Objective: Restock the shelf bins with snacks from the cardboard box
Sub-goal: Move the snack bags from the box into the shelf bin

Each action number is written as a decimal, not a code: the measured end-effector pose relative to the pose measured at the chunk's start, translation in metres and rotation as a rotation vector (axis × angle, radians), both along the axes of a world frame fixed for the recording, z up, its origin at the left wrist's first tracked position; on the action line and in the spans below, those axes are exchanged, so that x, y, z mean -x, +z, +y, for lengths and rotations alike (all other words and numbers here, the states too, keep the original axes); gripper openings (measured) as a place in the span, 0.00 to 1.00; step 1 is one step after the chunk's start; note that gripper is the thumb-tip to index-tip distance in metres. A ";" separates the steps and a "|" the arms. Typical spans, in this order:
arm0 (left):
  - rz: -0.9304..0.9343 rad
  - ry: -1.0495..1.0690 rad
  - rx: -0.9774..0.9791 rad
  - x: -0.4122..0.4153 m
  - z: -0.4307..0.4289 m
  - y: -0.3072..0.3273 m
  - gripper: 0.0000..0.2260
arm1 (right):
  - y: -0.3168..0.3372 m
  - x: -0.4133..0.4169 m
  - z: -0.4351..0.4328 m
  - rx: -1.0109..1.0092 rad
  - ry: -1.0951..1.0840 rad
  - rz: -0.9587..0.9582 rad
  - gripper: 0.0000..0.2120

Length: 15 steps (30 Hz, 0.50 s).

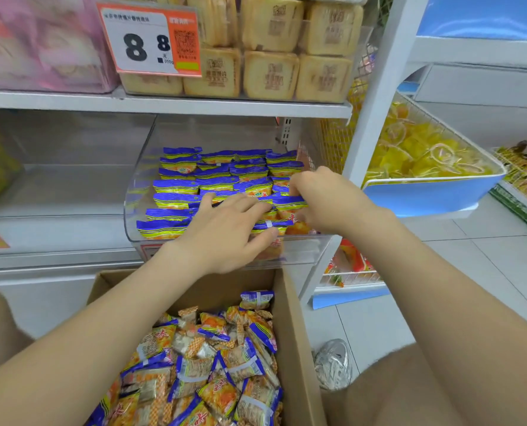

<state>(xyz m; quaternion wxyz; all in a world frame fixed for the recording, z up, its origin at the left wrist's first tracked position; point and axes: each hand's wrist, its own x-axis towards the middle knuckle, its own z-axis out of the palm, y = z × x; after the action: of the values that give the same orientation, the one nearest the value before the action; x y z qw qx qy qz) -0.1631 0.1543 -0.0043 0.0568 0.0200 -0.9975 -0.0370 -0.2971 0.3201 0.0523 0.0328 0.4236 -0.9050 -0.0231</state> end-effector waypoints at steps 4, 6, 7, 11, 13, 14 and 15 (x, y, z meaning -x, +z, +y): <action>0.009 0.018 0.016 -0.003 0.001 -0.005 0.33 | -0.007 -0.003 -0.013 -0.187 0.044 0.177 0.12; -0.003 0.032 0.015 -0.004 0.000 -0.007 0.33 | -0.010 0.003 -0.017 -0.202 0.034 0.210 0.12; -0.017 0.038 0.005 -0.003 -0.001 -0.007 0.34 | -0.010 0.006 -0.019 -0.189 0.018 0.233 0.11; -0.053 0.034 -0.020 -0.002 -0.002 -0.008 0.34 | -0.016 0.011 -0.025 -0.206 0.006 0.316 0.13; -0.027 0.031 -0.021 -0.002 -0.004 -0.010 0.33 | -0.020 0.015 -0.026 -0.237 0.051 0.276 0.17; -0.002 0.026 -0.034 -0.003 -0.005 -0.011 0.33 | -0.019 0.017 -0.024 -0.239 0.058 0.249 0.16; 0.032 0.019 -0.051 -0.003 -0.006 -0.011 0.33 | -0.017 0.017 -0.021 -0.230 0.057 0.228 0.13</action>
<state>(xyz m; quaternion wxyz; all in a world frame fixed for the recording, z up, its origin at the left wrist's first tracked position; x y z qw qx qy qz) -0.1596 0.1484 -0.0155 0.0726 0.0302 -0.9950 -0.0622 -0.3140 0.2987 0.0354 0.0873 0.4447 -0.8743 -0.1737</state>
